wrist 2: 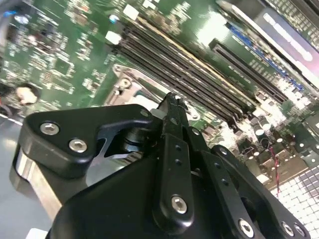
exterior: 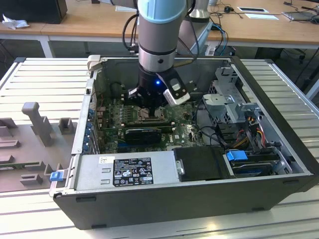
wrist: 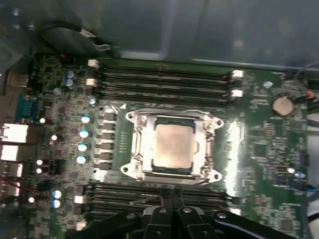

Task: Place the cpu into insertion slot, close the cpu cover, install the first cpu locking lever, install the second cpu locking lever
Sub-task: 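Install the second cpu locking lever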

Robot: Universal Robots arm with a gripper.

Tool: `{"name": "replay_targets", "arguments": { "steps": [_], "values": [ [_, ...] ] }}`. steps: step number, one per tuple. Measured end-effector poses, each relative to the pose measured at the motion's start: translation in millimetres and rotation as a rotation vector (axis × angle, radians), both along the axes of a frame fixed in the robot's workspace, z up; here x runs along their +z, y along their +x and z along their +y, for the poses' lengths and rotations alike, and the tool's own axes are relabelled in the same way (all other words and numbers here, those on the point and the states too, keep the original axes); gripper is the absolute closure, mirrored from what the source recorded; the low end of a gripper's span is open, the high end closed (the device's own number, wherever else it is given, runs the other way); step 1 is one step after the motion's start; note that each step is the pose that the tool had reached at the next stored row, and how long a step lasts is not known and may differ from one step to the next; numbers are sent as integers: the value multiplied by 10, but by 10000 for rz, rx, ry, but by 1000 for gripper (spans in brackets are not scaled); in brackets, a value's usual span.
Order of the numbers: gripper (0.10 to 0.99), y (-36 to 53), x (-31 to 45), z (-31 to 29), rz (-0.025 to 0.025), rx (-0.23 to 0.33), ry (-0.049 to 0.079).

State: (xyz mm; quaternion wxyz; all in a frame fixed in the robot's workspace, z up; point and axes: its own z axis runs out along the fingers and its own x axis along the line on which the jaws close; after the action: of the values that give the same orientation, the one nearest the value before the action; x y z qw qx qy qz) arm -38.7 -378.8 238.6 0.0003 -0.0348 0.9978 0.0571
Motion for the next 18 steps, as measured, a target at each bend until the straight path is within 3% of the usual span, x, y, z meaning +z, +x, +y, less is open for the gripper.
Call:
{"name": "replay_targets", "arguments": {
  "steps": [6, 11, 14, 18],
  "values": [
    [980, -175, -73, 0, 0, -1, 22],
    [980, -268, -180, 0, 1, 0, 21],
    [980, -273, -241, 0, -1, 1, 21],
    [980, -278, -289, -15, -88, 1, 96]
  ]
}}
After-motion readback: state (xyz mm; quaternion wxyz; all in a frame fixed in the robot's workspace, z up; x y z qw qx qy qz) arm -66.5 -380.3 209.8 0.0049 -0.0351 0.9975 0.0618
